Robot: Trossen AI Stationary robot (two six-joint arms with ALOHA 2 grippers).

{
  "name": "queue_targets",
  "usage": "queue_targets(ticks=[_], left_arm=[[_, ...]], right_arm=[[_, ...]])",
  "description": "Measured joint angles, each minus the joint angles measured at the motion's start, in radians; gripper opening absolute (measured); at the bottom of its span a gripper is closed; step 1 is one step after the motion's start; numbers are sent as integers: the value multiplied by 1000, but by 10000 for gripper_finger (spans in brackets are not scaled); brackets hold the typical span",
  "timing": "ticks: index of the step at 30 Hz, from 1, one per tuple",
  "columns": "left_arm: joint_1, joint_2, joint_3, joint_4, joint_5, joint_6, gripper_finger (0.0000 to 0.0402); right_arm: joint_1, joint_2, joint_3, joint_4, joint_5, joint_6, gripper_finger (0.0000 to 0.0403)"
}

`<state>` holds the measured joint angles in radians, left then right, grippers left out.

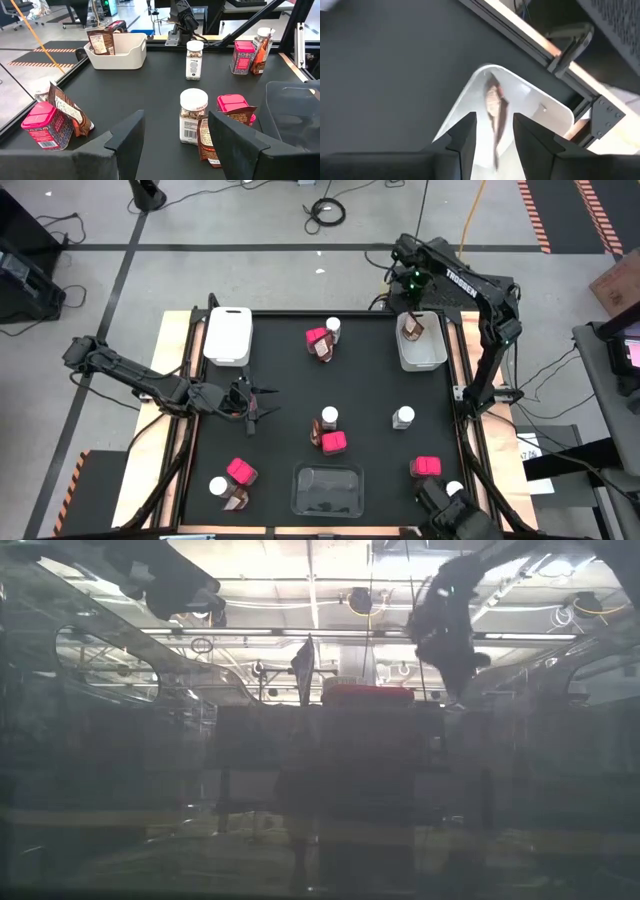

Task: Sort spices by type
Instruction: Put the brown seasoning pack into the right white bin

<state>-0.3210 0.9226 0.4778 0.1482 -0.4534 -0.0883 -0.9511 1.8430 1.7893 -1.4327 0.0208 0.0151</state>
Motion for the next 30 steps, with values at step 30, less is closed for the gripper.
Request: queue_targets(ticks=[30], left_arm=[[0, 0, 0, 2, 8, -1, 221]], right_arm=[[942, -215, 35, 204, -97, 279, 125]])
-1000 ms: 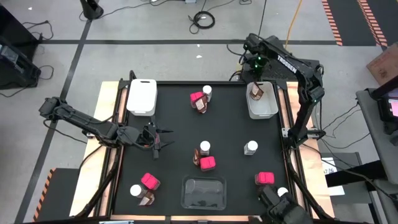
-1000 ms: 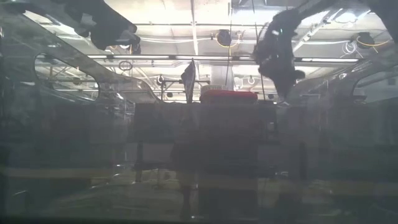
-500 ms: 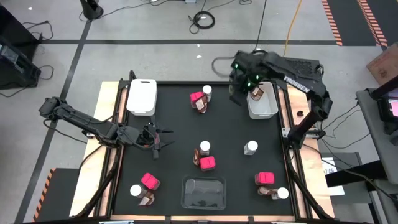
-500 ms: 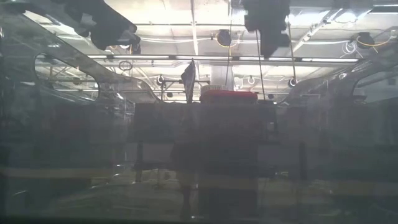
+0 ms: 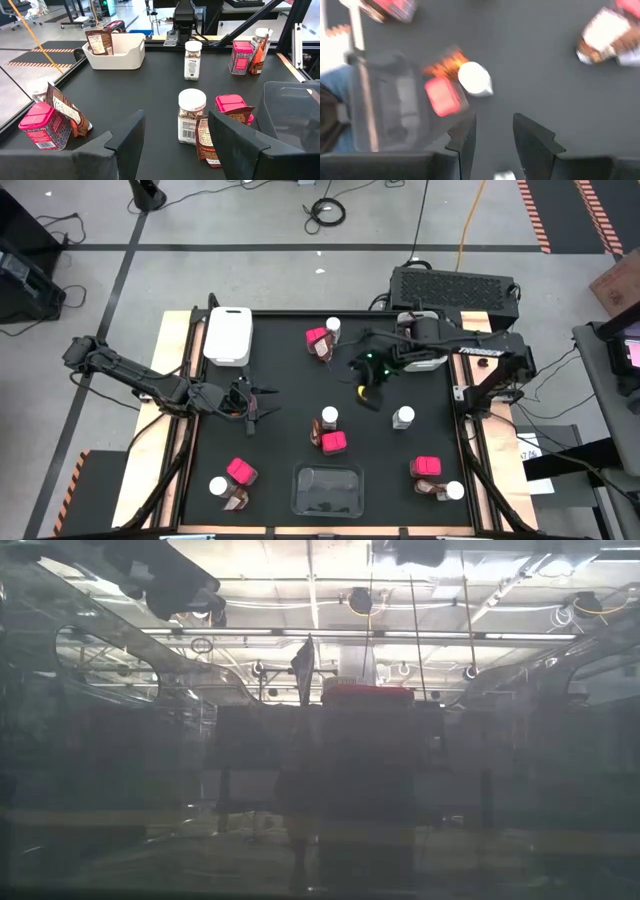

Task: Sort spices by type
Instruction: Put the brown seasoning pack into the right white bin

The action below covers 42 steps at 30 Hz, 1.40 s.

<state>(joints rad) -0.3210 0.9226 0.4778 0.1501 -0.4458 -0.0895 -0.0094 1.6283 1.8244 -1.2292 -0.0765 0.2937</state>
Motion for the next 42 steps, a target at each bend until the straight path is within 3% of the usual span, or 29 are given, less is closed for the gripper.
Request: queue_targets(ticks=[10, 23, 42], left_arm=[[0, 0, 0, 0, 0, -8, 221], [0, 0, 0, -1, 0, -4, 221], [0, 0, 0, -19, 0, -3, 221]], right_arm=[[-4, 1, 0, 166, -1, -242, 125], [-2, 5, 0, 133, -3, -431, 125], [22, 175, 0, 189, -8, -1122, 125]])
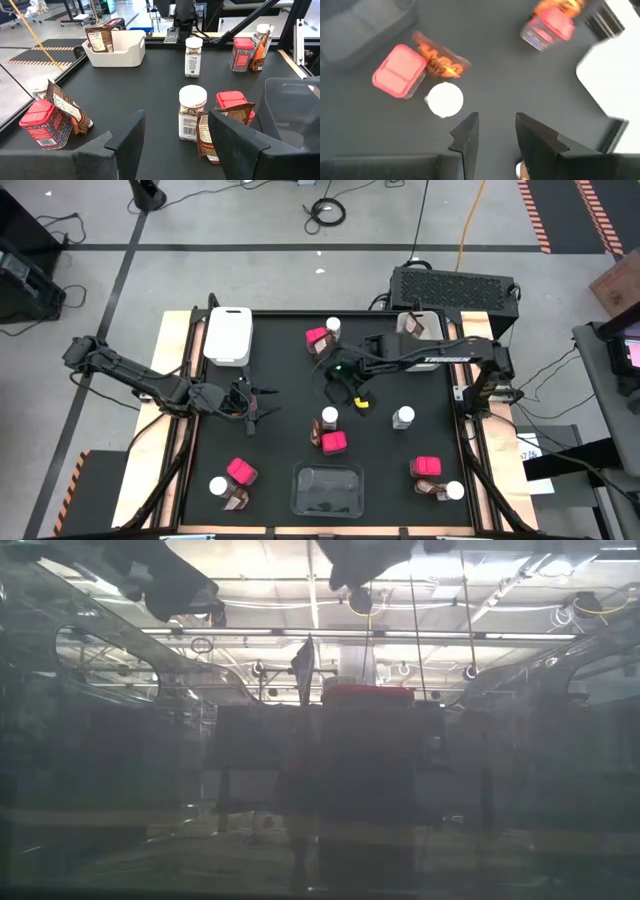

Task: Sort spices by type
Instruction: Put the brown seasoning pack into the right white bin

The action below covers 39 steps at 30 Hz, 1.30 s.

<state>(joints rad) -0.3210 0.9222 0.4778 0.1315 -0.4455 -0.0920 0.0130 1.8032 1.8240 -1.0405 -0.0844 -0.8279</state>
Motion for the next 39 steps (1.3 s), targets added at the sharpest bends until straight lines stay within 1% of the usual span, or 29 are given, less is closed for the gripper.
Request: queue_targets(ticks=[3, 5, 8, 10, 13, 16, 18, 20, 23, 25, 27, 30, 32, 33, 36, 39], left_arm=[[0, 0, 0, -7, 0, -5, 221], [0, 0, 0, -7, 0, -5, 221], [0, 0, 0, -11, 0, -5, 221], [0, 0, 0, -12, 0, -3, 221], [0, 0, 0, -15, 0, -3, 221], [0, 0, 0, -15, 0, 3, 221], [0, 0, 0, -15, 0, 4, 221], [0, 0, 0, -14, 0, 10, 221], [0, 0, 0, -13, 0, 21, 221], [0, 0, 0, -13, 0, 21, 221], [0, 0, 0, -12, 0, 21, 221], [0, 0, 0, -11, 0, 20, 221], [0, 0, 0, -10, 0, 20, 221], [0, 0, 0, -10, 0, 20, 221], [0, 0, 0, -10, 0, 20, 221], [0, 0, 0, -10, 0, 19, 221]], right_arm=[[28, 32, 0, 1, 1, -103, 125], [52, 41, -1, -3, 5, -125, 125], [93, 43, -1, -6, 5, -102, 125], [124, 41, -1, -18, 5, -24, 125], [177, 35, -1, -89, 0, 140, 125], [230, 34, 0, -223, -2, 323, 125], [263, 35, -1, -308, -13, 483, 125], [288, 35, -1, -373, -61, 661, 125], [321, 29, -1, -442, -125, 970, 125], [351, 24, 0, -481, -131, 1155, 125], [402, 17, -1, -523, -114, 1277, 125], [502, -4, -1, -524, -110, 1379, 125], [569, -26, -1, -511, -79, 1443, 125], [598, -41, -1, -513, -45, 1490, 125], [687, -96, -1, -532, 103, 1651, 121], [762, -143, -1, -531, 176, 1805, 113]])
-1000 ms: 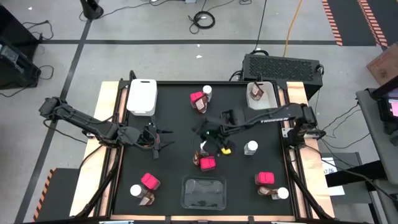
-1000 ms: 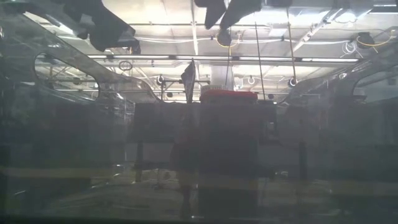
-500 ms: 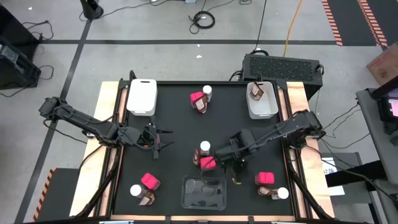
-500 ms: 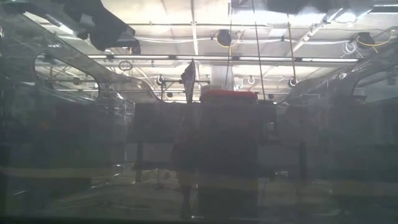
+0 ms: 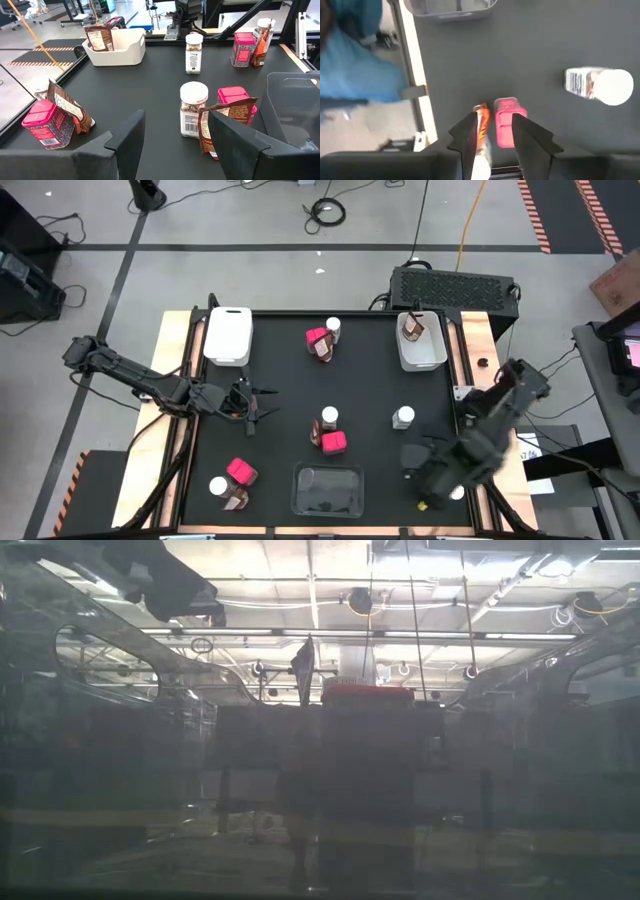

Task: Sort spices by type
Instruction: Put the brown seasoning pack into the right white bin

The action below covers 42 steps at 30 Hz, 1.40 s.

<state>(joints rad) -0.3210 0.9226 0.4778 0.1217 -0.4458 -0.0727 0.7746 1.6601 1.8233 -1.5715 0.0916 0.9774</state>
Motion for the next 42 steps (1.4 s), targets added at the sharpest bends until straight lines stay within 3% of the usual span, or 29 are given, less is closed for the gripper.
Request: queue_targets(ticks=[4, 10, 13, 18, 26, 32, 42], left_arm=[[0, 0, 0, 0, 0, 0, 221], [0, 0, 0, 5, 0, 0, 221], [0, 0, 0, 6, 0, 1, 221], [0, 0, 0, 19, 0, 1, 221], [0, 0, 0, 28, 0, 2, 221], [0, 0, 0, 28, 0, 2, 221], [0, 0, 0, 27, 0, 7, 221]], right_arm=[[69, -26, 0, 0, 41, 155, 99], [119, -1, -14, 2, 39, 216, 91], [121, -1, -74, 0, 26, 283, 91], [124, -30, -197, 44, -84, 323, 91], [115, -102, -374, 232, -96, 378, 91], [115, -104, -448, 267, -138, 367, 91], [109, -104, -470, 334, -169, 384, 161]])
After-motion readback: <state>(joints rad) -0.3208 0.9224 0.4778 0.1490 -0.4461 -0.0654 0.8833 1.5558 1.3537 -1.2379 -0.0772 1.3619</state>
